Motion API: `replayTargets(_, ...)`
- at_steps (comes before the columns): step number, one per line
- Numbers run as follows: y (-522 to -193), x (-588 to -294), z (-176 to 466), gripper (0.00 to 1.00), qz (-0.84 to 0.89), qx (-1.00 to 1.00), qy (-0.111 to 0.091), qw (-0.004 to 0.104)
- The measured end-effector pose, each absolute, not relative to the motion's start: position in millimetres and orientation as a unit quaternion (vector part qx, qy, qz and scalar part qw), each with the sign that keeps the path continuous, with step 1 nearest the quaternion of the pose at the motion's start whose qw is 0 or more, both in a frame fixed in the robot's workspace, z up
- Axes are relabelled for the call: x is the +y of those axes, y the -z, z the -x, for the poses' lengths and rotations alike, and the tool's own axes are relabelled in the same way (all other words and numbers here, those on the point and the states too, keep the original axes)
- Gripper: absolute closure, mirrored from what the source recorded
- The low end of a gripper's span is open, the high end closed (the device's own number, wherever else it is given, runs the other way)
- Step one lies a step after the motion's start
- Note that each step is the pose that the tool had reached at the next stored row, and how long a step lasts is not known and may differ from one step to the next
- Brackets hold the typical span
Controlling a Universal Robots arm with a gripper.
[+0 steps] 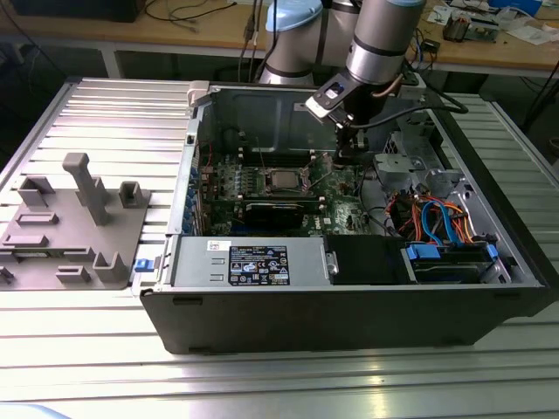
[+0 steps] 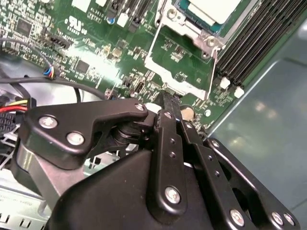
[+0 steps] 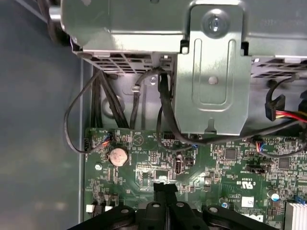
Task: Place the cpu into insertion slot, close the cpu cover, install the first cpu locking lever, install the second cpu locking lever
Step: 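Close the cpu cover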
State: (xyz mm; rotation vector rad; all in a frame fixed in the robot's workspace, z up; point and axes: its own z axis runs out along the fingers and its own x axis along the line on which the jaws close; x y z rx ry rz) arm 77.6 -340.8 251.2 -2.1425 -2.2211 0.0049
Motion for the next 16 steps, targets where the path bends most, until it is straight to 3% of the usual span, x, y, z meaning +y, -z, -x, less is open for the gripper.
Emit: replayTargets(16, -251, -341, -47, 0.89, 0.694, -0.719, -0.002, 0.028)
